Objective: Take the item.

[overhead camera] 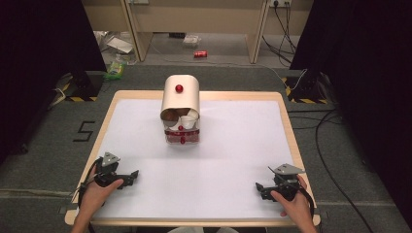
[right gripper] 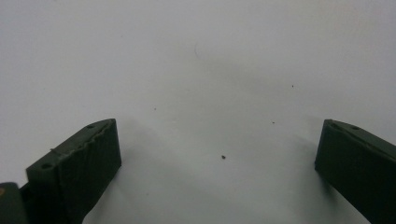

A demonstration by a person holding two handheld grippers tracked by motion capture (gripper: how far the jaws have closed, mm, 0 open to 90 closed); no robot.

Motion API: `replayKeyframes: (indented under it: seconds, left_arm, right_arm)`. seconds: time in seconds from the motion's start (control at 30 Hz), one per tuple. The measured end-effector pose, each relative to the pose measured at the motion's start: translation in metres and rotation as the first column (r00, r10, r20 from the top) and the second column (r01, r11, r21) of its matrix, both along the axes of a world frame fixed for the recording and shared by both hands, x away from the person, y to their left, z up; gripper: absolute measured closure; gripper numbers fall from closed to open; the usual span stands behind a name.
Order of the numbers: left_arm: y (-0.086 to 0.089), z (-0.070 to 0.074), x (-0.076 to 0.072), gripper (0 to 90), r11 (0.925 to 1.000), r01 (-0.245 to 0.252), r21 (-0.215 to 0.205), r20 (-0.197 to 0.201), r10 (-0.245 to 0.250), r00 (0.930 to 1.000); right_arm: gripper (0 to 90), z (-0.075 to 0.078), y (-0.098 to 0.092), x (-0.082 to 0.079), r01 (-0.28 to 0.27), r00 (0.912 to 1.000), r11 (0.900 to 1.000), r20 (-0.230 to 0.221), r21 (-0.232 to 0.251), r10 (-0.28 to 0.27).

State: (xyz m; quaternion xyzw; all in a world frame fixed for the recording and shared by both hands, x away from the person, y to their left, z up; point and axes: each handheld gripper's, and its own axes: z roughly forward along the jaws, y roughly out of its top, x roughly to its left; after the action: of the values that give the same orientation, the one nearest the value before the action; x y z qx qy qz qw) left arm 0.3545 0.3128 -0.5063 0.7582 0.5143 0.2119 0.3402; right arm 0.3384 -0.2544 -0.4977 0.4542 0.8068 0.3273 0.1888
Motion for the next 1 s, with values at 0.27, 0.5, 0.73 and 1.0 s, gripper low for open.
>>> replayKeyframes:
  seconds: [0.27,0.5,0.73,1.0]
  left_arm:
    - [0.0,0.0,0.0,2.3,1.0,-0.001,-0.004,0.0,0.001,1.0]
    - [0.003,0.006,-0.001,18.4,0.9994,0.002,-0.034,0.027,-0.001,0.9996]
    - [-0.008,0.024,-0.002,15.6,0.996,0.045,-0.077,0.068,-0.04,0.9969]
    - [-0.018,0.039,-0.002,15.1,0.9896,0.099,-0.104,0.091,-0.09,0.9918]
  right_arm:
    - [0.8,0.0,0.0,0.0,0.003,1.0,1.0,-0.001,0.001,-0.003]
    - [0.8,0.0,0.0,0.0,0.001,1.0,1.0,-0.002,-0.001,-0.001]
    - [0.7,0.0,0.0,0.0,0.001,1.0,1.0,-0.002,0.0,-0.001]
    - [0.7,0.0,0.0,0.0,0.001,1.0,1.0,-0.002,0.0,-0.001]
